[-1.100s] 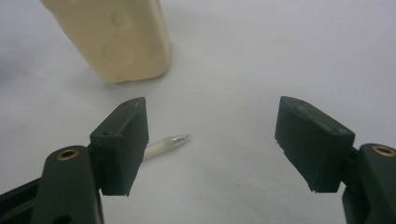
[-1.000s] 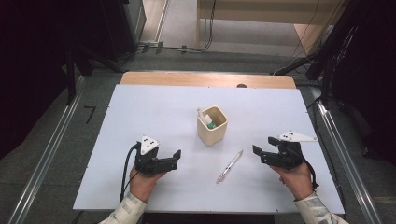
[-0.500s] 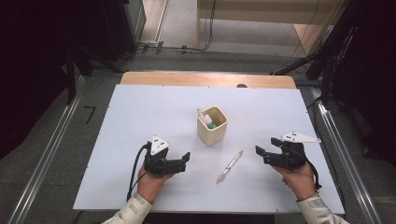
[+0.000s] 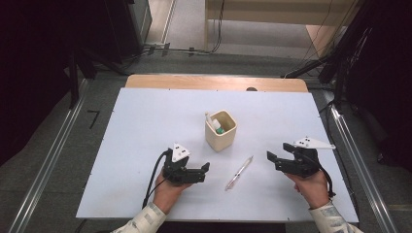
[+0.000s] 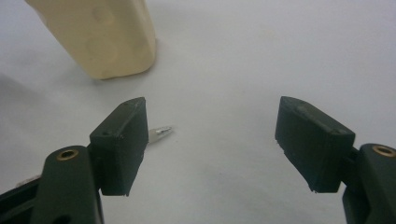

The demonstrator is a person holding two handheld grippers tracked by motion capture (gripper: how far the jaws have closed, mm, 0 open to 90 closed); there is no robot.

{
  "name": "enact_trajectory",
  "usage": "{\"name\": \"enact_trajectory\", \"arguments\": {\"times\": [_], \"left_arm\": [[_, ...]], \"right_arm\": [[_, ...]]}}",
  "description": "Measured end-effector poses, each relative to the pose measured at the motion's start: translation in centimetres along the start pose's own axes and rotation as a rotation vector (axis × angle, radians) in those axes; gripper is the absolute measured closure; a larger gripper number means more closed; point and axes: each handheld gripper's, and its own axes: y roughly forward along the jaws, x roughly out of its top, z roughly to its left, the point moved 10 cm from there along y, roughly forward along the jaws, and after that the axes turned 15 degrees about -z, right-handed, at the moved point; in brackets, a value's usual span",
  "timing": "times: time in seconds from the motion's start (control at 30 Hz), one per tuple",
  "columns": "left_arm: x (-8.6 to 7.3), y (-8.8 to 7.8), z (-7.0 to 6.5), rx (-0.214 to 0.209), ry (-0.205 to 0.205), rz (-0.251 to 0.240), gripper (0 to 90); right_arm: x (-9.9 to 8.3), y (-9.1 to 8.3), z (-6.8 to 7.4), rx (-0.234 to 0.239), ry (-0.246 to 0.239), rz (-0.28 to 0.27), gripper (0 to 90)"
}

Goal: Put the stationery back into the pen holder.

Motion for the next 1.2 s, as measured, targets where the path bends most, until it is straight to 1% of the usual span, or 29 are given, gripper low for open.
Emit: {"name": "enact_trajectory", "arguments": {"times": [0.07, 0.23, 0.33, 0.5, 0.57, 0.63, 0.97, 1.1, 1.2], "left_arm": [[-0.1, 0.3, -0.4, -0.008, -0.004, 0.004, 11.6], [-0.4, 1.0, -1.3, -0.027, 0.006, 0.019, 11.7], [-0.4, 1.4, -1.7, -0.032, 0.006, 0.022, 11.7], [-0.7, 1.9, -2.0, -0.041, 0.024, 0.04, 12.0], [-0.8, 2.1, -2.1, -0.042, 0.024, 0.046, 11.9], [-0.8, 2.3, -2.3, -0.047, 0.02, 0.047, 12.0], [-1.0, 3.2, -3.8, -0.081, 0.024, 0.065, 12.4], [-0.7, 3.5, -4.4, -0.096, 0.006, 0.061, 12.7], [-0.6, 3.8, -4.8, -0.106, 0.003, 0.056, 12.9]], "right_arm": [[0.0, 0.0, -0.1, -0.002, 0.001, -0.001, 24.2], [0.0, 0.0, 0.0, -0.001, -0.003, -0.001, 24.2], [-0.1, 0.0, 0.0, -0.002, -0.002, 0.0, 24.2], [-0.1, 0.0, -0.1, -0.002, -0.004, -0.001, 24.2], [-0.2, 0.1, -0.1, -0.004, -0.004, 0.002, 24.1], [-0.2, 0.1, -0.1, -0.004, -0.005, 0.002, 24.2], [-0.2, 0.1, -0.1, -0.005, -0.003, 0.002, 24.1], [-0.2, 0.1, -0.2, -0.005, -0.006, 0.004, 24.2], [-0.2, 0.1, -0.2, -0.007, -0.005, 0.005, 24.2]]}}
